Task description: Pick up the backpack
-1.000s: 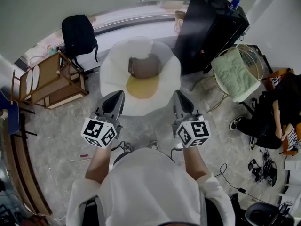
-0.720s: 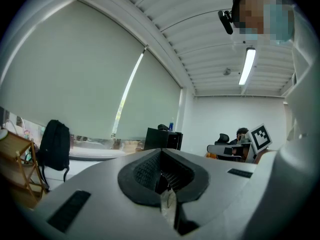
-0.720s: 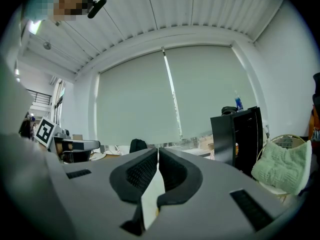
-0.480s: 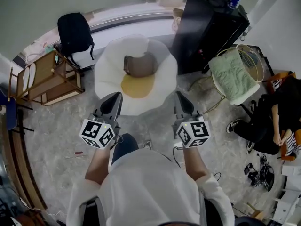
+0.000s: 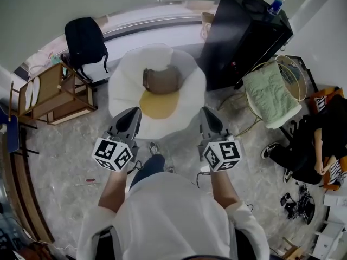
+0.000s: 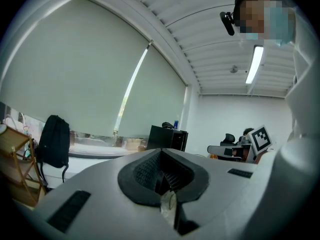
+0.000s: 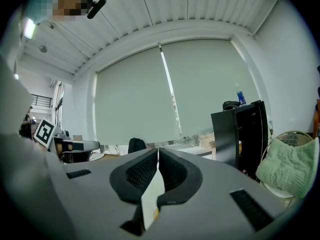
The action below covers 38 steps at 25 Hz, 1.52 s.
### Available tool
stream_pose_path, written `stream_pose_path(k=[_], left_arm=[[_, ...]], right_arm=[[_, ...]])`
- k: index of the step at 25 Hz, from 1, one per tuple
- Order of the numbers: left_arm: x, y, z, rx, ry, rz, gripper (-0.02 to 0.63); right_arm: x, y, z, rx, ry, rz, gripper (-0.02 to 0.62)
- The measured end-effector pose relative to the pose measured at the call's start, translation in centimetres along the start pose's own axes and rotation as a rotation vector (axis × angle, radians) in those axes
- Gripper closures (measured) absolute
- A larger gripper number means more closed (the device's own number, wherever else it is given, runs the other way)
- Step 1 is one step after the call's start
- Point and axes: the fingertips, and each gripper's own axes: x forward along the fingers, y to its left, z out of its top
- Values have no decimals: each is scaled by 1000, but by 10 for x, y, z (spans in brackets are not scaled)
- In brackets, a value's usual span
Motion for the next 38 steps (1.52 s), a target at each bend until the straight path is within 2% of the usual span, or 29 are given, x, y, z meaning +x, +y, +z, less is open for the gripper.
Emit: stream_pose_path(k=[17,24,29,38], left_arm=[[103,116,43,4,-9,-50,574],[127,136,45,1,1,-52,574],[145,141,41,-1,-8,-5,574],[191,140,52,-17,-60,141,574]], right_arm=[[151,-11,39,-23,-34,-3,565],[183,-15,34,-25,-7,21,565],[203,-30,36,-25,-11,76,565],[254,-81,53,-59,19,219,565]])
